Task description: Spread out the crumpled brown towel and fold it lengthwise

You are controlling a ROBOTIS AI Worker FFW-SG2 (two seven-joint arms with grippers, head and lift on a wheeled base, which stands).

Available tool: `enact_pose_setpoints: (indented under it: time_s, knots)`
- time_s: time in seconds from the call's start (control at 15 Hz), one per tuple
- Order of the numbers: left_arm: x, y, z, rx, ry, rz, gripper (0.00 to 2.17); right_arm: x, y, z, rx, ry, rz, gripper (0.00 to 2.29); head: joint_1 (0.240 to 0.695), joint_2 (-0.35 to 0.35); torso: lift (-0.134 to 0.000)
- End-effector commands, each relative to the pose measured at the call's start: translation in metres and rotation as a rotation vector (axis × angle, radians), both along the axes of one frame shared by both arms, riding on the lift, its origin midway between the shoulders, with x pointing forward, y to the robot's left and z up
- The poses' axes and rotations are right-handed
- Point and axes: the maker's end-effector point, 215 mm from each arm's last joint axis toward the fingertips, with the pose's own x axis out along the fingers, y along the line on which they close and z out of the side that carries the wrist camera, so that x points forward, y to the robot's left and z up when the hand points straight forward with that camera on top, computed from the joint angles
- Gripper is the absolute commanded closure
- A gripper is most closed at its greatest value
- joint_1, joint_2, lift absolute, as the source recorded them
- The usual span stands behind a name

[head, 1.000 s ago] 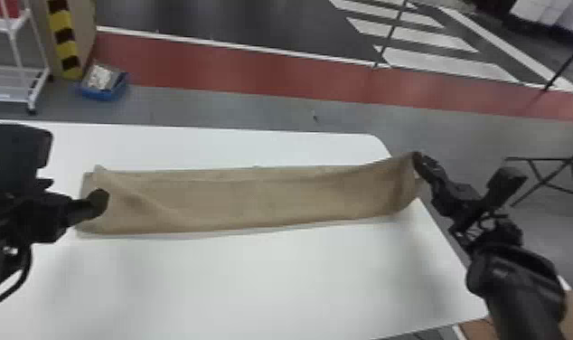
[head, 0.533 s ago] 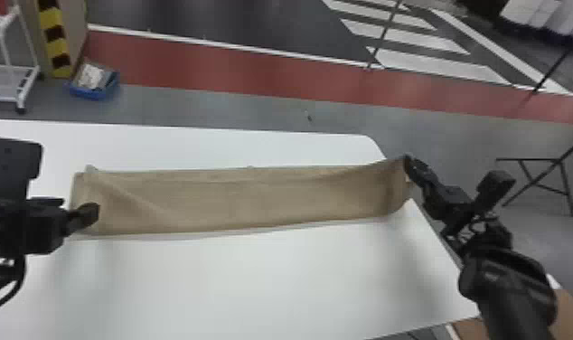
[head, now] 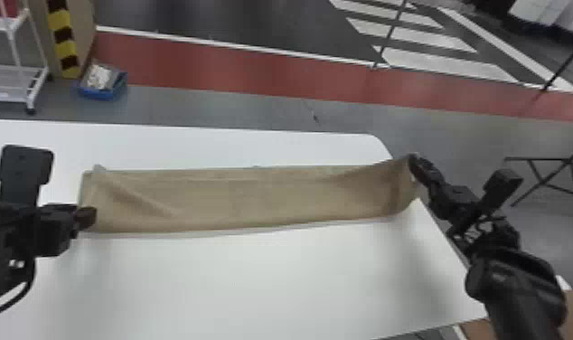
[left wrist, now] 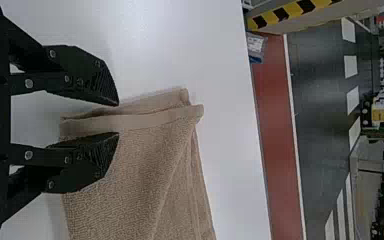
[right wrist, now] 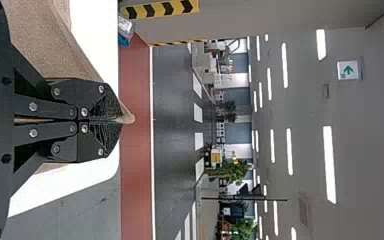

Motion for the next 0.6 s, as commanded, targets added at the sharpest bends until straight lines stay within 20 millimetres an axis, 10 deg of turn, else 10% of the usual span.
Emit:
enact_pose_setpoints:
  time_s: [0.0, 0.53]
  knots:
    - [0.0, -0.003, 0.008, -0.008, -0.014, -0.009, 1.35, -0.001, -0.003, 0.001, 0.002, 0.0, -0.005, 1.53, 0.695, -0.328, -0.124]
    - [-0.03, 0.025, 0.013, -0.001, -0.009, 0.027, 1.35, 0.001, -0.003, 0.004, 0.006, -0.007, -0.007, 1.53, 0.695, -0.331, -0.124]
